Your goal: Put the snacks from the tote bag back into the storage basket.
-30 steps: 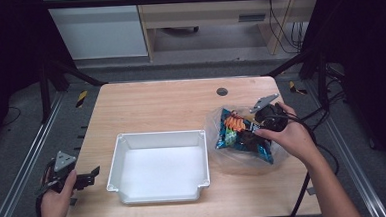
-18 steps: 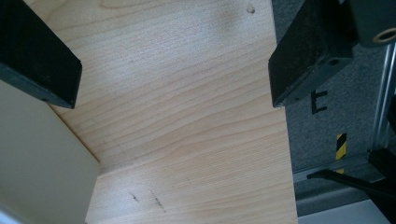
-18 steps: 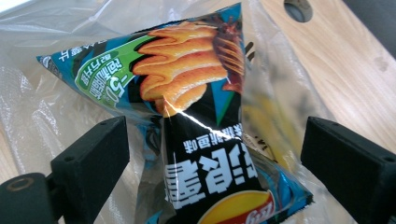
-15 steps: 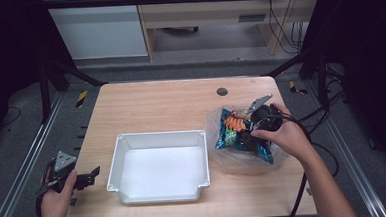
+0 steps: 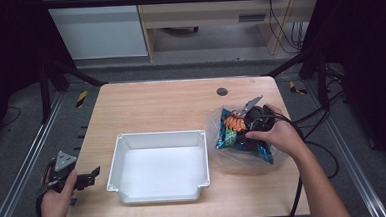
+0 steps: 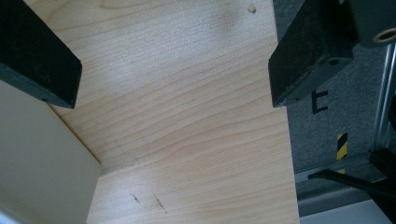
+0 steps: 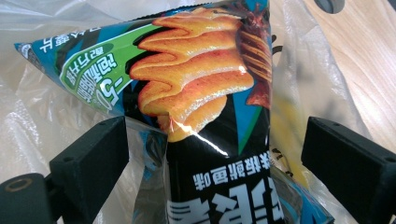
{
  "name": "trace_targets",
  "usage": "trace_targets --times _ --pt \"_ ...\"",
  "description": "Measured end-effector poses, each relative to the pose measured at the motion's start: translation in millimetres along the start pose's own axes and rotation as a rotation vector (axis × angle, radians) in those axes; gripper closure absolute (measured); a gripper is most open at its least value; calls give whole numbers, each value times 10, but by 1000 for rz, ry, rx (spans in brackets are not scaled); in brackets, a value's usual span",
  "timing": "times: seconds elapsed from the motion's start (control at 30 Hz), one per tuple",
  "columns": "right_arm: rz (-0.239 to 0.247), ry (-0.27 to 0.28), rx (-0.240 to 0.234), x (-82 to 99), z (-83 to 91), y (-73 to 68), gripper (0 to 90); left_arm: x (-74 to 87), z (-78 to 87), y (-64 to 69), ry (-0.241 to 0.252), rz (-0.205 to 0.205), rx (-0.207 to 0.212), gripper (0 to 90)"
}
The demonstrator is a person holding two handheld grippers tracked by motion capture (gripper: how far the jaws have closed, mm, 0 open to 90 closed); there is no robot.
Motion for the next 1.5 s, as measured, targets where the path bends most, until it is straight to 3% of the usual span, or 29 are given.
trace_targets --times 0.93,1.13,1.33,1.5 --pt "-14 -65 -37 117 -294 13 97 -1 -6 11 -1 -3 3 26" --pt "0 -75 -39 148 -350 -3 171 0 -8 12 -1 -2 3 27" --pt "12 -51 -54 156 -303 -2 350 0 -6 11 -1 -1 3 27" --pt "32 -32 -53 158 -254 5 381 0 -6 10 -1 -1 3 27"
Point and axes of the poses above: each handheld gripper's, and its own axes: z roughly backward along the jaws, x roughly out of its underside, y roughly to its right, the point moved 6 cm from there along -z, roughly forward along the jaws, and after that the axes turned 6 degrees about -y, right-handed, at the moved point
